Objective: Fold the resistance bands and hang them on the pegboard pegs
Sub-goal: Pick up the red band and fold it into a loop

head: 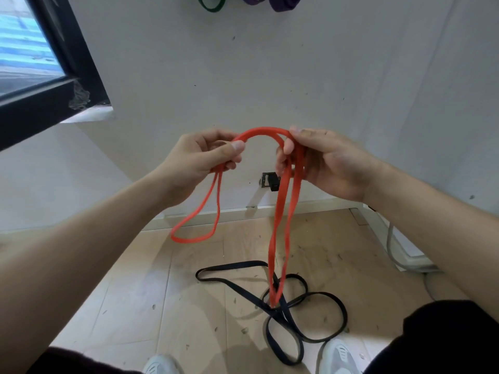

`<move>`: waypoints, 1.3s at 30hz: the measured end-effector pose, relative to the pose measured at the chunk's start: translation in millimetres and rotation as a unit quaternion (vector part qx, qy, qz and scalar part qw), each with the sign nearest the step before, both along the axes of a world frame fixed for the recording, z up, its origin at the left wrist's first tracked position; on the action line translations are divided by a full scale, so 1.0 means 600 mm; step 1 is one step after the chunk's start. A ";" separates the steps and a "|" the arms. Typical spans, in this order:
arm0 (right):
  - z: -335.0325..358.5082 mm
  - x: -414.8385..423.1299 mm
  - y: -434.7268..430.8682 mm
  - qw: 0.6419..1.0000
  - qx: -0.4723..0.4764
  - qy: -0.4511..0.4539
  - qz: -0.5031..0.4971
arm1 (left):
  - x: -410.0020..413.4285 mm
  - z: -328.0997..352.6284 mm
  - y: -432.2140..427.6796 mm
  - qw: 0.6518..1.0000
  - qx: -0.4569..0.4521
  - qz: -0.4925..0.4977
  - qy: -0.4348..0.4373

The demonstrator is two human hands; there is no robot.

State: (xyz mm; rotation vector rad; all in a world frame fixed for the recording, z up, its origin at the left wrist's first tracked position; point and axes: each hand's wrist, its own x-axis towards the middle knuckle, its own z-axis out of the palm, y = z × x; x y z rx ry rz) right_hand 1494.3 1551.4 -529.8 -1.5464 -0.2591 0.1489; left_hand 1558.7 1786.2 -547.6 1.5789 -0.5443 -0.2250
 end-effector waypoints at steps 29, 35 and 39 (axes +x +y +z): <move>-0.022 0.003 -0.008 0.992 -0.088 0.048 0.073 | -0.006 0.044 -0.003 0.993 -0.091 0.064 -0.041; -0.028 0.005 -0.013 0.990 -0.099 0.077 0.065 | 0.011 0.042 0.021 0.986 -0.112 0.116 -0.036; -0.029 0.002 -0.013 0.993 -0.076 0.070 0.064 | 0.023 0.019 0.030 0.993 -0.070 0.095 0.003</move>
